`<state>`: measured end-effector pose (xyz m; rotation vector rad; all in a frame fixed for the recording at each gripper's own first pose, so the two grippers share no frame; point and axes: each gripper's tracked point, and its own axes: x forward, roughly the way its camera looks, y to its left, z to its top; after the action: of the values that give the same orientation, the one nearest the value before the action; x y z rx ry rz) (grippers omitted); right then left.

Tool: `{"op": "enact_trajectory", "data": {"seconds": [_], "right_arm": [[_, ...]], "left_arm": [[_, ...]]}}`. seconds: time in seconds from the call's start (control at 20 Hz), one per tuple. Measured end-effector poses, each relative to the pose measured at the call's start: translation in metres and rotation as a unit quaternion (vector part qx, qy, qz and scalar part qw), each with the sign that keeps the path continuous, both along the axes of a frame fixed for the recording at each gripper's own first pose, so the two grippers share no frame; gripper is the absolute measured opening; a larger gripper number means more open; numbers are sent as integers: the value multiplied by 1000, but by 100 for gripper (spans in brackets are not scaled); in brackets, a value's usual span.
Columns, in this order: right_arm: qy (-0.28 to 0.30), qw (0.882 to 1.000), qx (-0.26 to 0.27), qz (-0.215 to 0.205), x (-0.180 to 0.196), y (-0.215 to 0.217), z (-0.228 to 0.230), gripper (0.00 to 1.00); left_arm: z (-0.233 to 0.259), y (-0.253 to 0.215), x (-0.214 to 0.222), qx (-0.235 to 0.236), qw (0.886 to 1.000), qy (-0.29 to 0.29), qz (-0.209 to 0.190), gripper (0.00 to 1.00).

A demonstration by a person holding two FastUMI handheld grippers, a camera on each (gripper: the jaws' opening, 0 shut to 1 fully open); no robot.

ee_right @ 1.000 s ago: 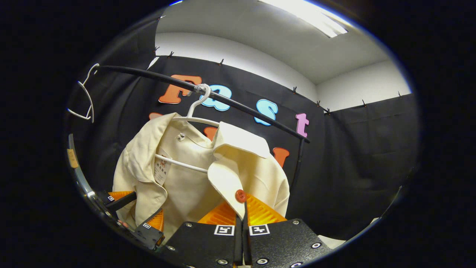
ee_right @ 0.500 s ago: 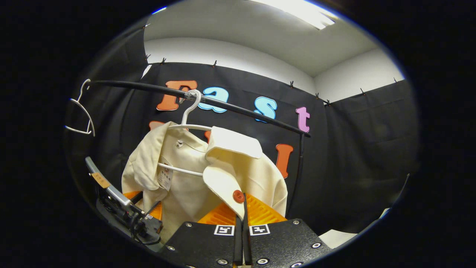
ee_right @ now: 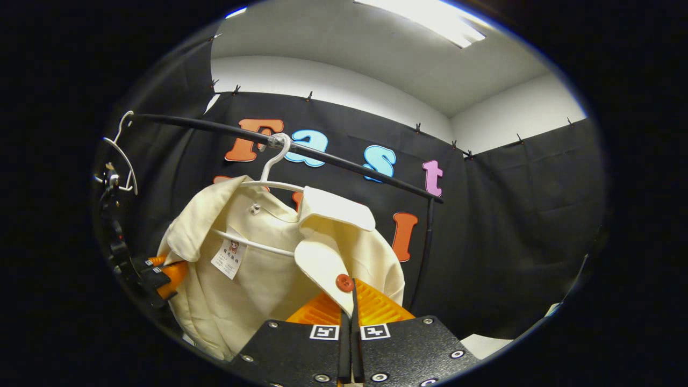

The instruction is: Grasp the clothes on the hanger with both hands and then place them into the laundry hamper below.

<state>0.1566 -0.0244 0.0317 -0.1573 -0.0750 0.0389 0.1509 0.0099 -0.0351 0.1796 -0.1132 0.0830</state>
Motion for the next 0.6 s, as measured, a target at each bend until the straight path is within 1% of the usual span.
{"op": "enact_trajectory", "data": {"seconds": [0.15,0.25,0.35,0.4,0.6], "right_arm": [[-10,1000,-13,-7,-12,-9,3,0],[-11,1000,-5,-7,-16,-11,6,0],[-13,1000,7,-8,-16,-14,11,0],[-16,1000,7,-9,-15,-16,17,0],[-42,998,-23,-42,-9,-50,51,0]], "left_arm": [[17,27,-16,3,1000,-9,7,7],[37,40,-21,15,1000,-18,15,7],[71,51,-22,5,999,-36,34,7],[79,56,-23,0,998,-39,40,7],[114,87,-18,18,996,-55,63,7]]}}
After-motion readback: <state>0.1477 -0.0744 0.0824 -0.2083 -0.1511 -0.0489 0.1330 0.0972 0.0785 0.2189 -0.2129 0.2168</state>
